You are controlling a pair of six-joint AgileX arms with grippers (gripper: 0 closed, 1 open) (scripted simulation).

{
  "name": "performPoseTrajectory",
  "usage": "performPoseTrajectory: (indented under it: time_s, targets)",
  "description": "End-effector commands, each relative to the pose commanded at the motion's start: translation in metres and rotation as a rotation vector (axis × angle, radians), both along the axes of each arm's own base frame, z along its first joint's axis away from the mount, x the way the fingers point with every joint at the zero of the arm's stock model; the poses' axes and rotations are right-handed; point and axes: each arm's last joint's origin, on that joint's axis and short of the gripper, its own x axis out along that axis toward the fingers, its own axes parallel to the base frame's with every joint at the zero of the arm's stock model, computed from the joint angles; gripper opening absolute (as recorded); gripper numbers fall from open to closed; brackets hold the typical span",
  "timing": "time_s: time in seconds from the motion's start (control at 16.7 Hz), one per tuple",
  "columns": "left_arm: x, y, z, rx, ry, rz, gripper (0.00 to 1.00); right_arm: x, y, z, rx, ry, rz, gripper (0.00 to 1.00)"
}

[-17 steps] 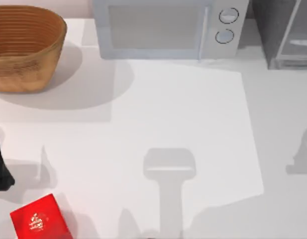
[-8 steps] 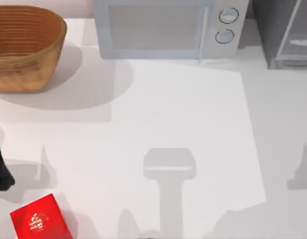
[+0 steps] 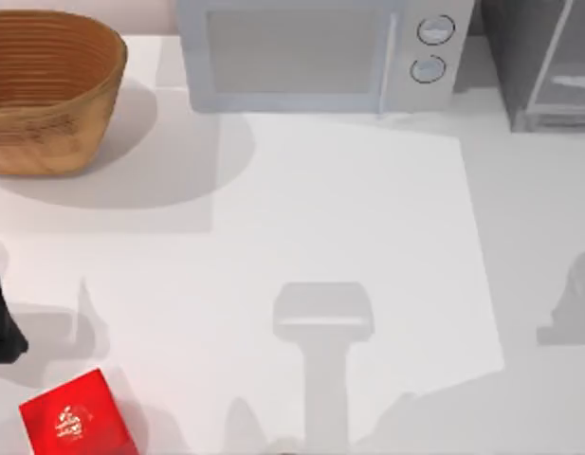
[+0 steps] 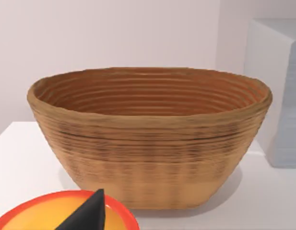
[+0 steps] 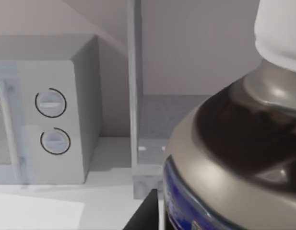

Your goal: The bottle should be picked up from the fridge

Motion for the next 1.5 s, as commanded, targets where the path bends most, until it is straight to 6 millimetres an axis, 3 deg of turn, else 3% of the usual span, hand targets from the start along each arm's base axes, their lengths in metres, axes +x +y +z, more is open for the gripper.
performPoseTrajectory:
  time_s: [0.36,0.84,1.14,1.5]
  targets:
    - [0.0,0.0,0.0,0.0,0.0,0.0,1.0,0.047,0.024,0.023,0.003,0.068,-0.002,0.0]
    - [0.0,0.0,0.0,0.0,0.0,0.0,1.0,0.124,0.088,0.0,-0.019,0.143,-0.007,0.0]
    - [0.0,0.0,0.0,0.0,0.0,0.0,1.0,0.144,0.116,-0.012,-0.01,0.119,-0.008,0.0]
    - [0.0,0.0,0.0,0.0,0.0,0.0,1.0,0.145,0.116,-0.014,-0.011,0.123,-0.009,0.0]
